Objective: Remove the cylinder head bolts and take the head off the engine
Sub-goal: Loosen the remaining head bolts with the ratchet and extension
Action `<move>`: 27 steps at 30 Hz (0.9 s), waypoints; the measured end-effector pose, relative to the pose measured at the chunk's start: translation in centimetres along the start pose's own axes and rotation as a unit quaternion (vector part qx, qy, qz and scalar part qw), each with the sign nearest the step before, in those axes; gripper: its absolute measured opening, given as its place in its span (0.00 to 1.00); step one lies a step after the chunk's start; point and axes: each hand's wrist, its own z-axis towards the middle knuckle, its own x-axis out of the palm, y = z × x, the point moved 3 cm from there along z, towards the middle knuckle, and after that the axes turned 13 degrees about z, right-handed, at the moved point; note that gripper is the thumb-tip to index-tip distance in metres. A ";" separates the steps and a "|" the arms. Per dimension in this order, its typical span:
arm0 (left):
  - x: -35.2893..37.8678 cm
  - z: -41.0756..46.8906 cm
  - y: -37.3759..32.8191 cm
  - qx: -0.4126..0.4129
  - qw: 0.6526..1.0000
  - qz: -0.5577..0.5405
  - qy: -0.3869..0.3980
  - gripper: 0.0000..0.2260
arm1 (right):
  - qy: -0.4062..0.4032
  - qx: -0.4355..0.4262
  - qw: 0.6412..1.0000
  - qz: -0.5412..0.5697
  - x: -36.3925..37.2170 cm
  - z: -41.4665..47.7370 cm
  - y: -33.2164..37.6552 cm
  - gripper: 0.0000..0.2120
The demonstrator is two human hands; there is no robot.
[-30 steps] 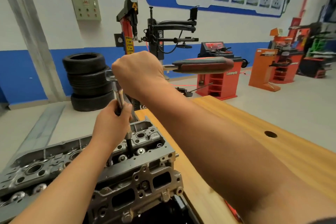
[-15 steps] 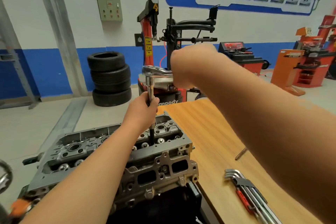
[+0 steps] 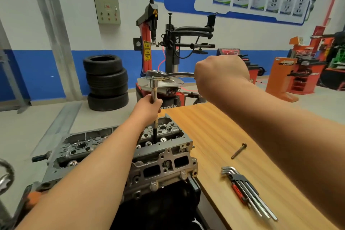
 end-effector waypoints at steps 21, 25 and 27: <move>1.5 0.4 1.6 0.013 0.995 0.042 -0.087 0.05 | 0.041 0.082 0.972 0.217 11.6 13.6 -2.3 0.03; 1.9 0.3 1.6 0.015 0.993 0.049 -0.102 0.05 | -0.026 0.047 0.989 0.139 5.2 4.6 -1.9 0.09; 2.0 0.1 1.5 0.021 0.993 0.053 -0.107 0.06 | -0.084 -0.023 0.991 0.099 2.9 0.9 0.0 0.17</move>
